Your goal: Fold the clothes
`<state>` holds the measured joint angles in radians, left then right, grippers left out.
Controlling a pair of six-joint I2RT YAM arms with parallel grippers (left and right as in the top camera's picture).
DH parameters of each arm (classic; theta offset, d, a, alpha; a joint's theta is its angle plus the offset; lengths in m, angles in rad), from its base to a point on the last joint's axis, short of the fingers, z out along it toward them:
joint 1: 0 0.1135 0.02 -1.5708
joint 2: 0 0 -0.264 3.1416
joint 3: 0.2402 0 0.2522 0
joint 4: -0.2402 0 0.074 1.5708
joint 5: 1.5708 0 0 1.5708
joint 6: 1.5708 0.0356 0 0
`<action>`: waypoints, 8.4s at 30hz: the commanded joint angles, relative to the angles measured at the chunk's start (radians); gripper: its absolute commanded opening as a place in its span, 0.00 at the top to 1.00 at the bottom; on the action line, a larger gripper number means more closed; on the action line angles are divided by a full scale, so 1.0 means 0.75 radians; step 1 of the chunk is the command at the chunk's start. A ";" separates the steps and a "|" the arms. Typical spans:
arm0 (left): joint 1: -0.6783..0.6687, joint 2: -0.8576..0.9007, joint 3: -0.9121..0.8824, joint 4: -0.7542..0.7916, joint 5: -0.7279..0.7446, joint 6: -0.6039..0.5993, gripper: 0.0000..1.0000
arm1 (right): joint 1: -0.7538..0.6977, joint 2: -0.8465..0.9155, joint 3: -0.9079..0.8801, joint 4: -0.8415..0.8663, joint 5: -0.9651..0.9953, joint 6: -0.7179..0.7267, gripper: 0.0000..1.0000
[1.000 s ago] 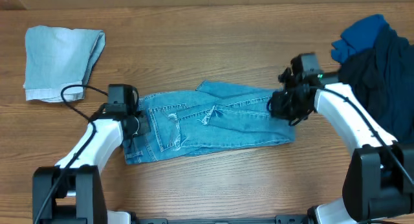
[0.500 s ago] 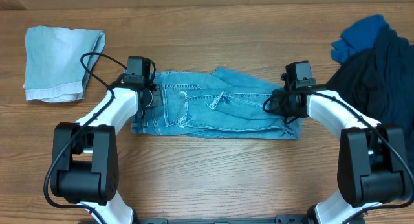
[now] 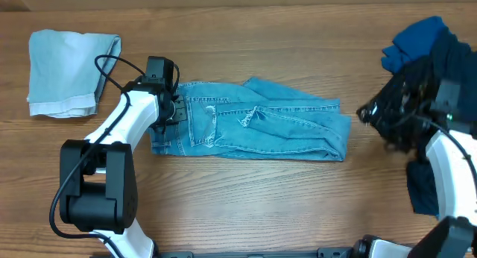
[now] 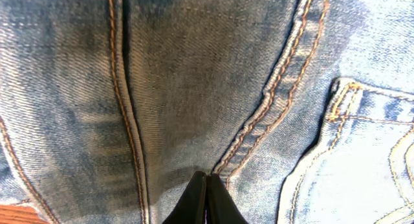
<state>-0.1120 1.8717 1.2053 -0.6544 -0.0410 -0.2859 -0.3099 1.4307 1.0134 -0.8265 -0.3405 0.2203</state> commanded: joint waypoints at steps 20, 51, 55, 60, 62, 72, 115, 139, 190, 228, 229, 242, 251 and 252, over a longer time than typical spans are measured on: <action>-0.017 -0.044 0.029 0.000 0.046 0.022 0.96 | 0.377 0.486 -0.300 0.757 -0.583 -0.110 0.08; -0.300 0.297 0.010 0.207 -0.068 -0.140 0.96 | 0.228 0.485 -0.099 0.398 -0.525 -0.195 0.25; -0.322 0.297 0.010 0.175 -0.057 -0.159 0.96 | 0.366 0.485 -0.099 0.400 -0.541 -0.189 0.19; -0.322 0.297 0.010 0.143 -0.057 -0.159 0.96 | 0.416 0.485 -0.067 0.446 -0.535 -0.113 0.96; -0.322 0.297 0.010 0.141 -0.029 -0.158 0.96 | 0.378 0.485 0.065 0.345 -0.509 -0.113 0.96; -0.255 -0.208 0.286 0.019 -0.004 -0.031 0.94 | 0.432 0.485 0.927 -0.546 0.678 -0.043 0.96; 0.027 -0.731 0.286 -0.378 0.100 -0.018 0.95 | 1.117 0.797 1.110 -0.068 -0.129 0.021 0.96; -0.370 -0.453 -0.051 0.043 0.209 0.343 0.96 | 1.137 0.673 1.046 -0.596 0.011 0.099 0.96; -0.073 -0.291 0.099 0.420 0.336 0.028 0.95 | 1.202 0.335 0.336 0.256 0.163 0.839 0.96; -0.015 0.213 0.099 0.523 0.417 0.420 0.96 | 1.437 0.855 0.245 0.954 -0.212 0.886 0.87; -0.015 0.213 0.099 0.525 0.422 0.420 0.96 | 1.437 0.855 0.245 0.955 -0.217 0.881 0.61; -0.014 0.198 0.150 0.473 0.430 0.421 0.96 | 1.309 0.517 0.352 0.412 -0.103 0.428 0.00; -0.014 -0.216 0.402 0.156 0.280 0.393 0.96 | 0.610 0.270 0.350 0.256 -0.014 -0.031 0.00; -0.018 -0.228 0.402 0.081 0.316 0.394 0.96 | 0.581 0.309 0.350 0.274 -0.049 -0.053 0.00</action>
<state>-0.1226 1.7653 1.4902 -0.4793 0.1818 0.0364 0.1802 1.5887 1.2732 -0.6590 -0.3130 0.3054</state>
